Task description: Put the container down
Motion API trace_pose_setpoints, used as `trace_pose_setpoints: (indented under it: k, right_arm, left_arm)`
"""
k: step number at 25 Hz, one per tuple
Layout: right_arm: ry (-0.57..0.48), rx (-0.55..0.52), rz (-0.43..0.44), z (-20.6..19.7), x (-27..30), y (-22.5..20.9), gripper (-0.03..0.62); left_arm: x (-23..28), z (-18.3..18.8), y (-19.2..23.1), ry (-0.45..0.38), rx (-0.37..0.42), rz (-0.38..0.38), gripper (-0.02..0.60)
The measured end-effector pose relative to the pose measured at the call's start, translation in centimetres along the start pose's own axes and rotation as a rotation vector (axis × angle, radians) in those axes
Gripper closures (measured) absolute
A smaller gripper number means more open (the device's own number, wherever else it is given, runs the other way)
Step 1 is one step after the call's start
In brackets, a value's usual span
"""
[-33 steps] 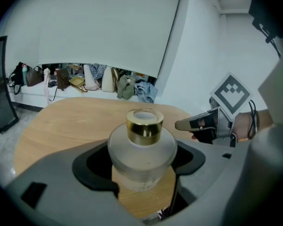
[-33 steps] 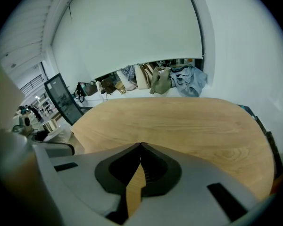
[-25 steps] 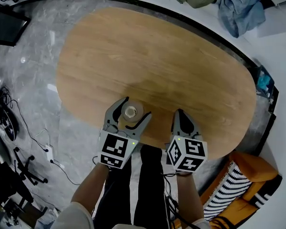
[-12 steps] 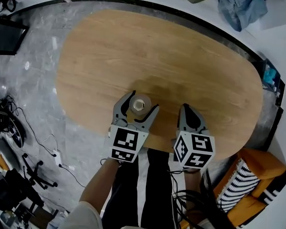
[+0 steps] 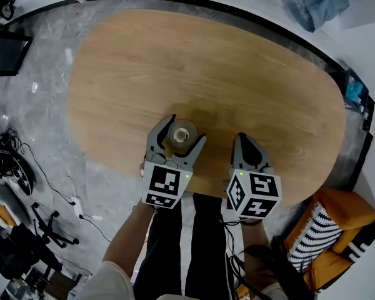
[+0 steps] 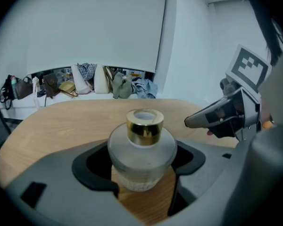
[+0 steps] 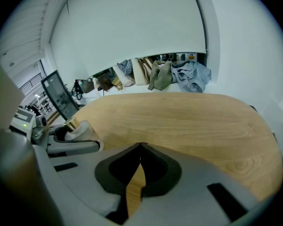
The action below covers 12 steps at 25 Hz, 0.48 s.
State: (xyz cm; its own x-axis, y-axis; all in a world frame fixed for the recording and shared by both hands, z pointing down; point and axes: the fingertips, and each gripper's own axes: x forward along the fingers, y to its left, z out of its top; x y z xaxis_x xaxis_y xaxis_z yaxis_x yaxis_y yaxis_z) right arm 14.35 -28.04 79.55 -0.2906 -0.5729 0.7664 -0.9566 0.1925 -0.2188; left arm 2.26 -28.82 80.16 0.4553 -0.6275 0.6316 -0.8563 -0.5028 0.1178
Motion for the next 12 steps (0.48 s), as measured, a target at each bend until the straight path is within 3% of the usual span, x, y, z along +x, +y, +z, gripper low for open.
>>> trace_pose_setpoints:
  k: [12]
  right_arm:
    - [0.006,0.002,0.001,-0.3,0.2,-0.2,0.571]
  left_arm:
    - [0.2,-1.5,-0.4,0.051,0.018,-0.022,0.239]
